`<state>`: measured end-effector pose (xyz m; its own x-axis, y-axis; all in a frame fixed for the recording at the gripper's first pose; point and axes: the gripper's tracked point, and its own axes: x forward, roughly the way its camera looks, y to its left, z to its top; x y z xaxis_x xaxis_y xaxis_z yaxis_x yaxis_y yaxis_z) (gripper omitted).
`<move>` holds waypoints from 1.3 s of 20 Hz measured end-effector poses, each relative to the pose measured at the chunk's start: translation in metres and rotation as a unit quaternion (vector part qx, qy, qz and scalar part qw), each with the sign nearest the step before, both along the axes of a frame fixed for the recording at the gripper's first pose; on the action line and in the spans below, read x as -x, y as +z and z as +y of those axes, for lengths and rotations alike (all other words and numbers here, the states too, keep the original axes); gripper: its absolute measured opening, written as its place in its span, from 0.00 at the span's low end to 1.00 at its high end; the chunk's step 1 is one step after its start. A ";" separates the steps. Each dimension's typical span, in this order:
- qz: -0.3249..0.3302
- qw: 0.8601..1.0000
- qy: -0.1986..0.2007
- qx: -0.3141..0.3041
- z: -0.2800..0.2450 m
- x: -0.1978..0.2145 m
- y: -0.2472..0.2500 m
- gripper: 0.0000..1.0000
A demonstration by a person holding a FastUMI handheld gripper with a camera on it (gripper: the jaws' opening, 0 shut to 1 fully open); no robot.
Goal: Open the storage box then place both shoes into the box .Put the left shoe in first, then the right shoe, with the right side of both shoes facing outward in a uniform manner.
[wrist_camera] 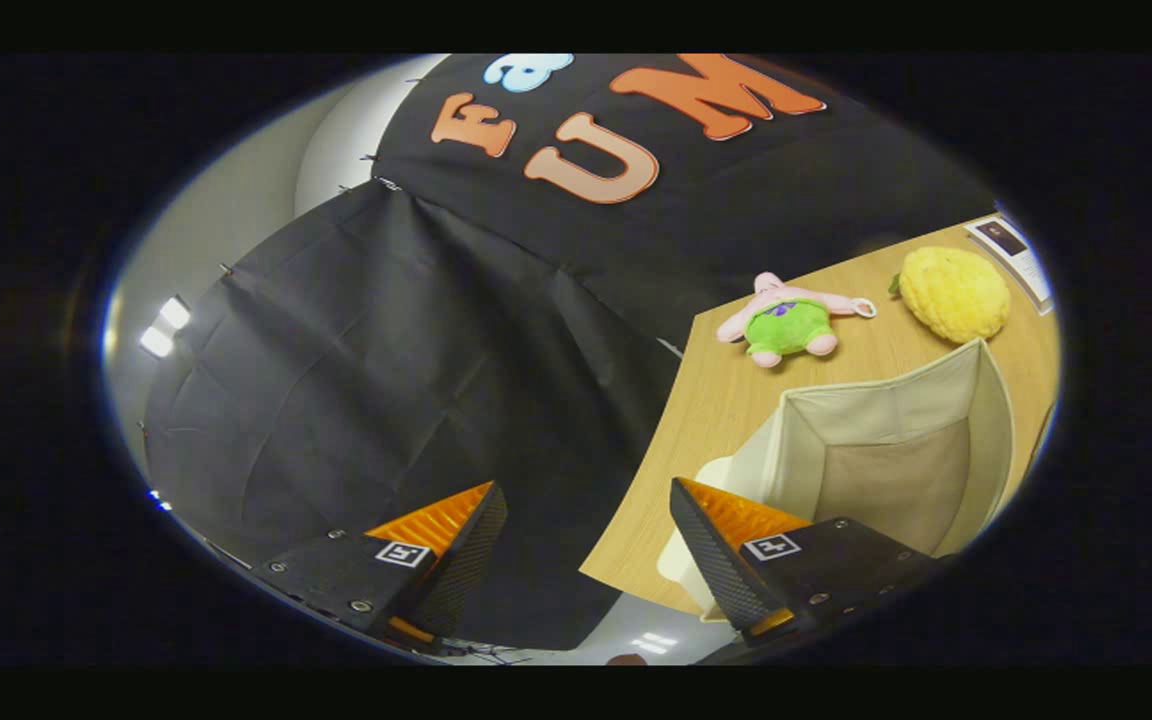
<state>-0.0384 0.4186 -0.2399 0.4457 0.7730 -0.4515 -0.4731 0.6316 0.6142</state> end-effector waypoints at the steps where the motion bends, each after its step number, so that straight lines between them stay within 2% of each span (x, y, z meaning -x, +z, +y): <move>1: -0.005 1.000 -0.008 0.002 -0.008 -0.005 0.001 0.98; 11: -0.043 0.995 -0.084 0.033 -0.105 -0.054 0.008 0.98; 17: -0.068 0.985 -0.143 0.067 -0.183 -0.075 0.006 0.98; 22: -0.089 0.968 -0.204 0.120 -0.264 -0.086 -0.011 0.98; 26: -0.113 0.942 -0.256 0.187 -0.335 -0.090 -0.031 0.98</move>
<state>0.0518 0.0839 -0.2712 0.8341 0.2367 -0.4983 -0.1394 0.9644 0.2248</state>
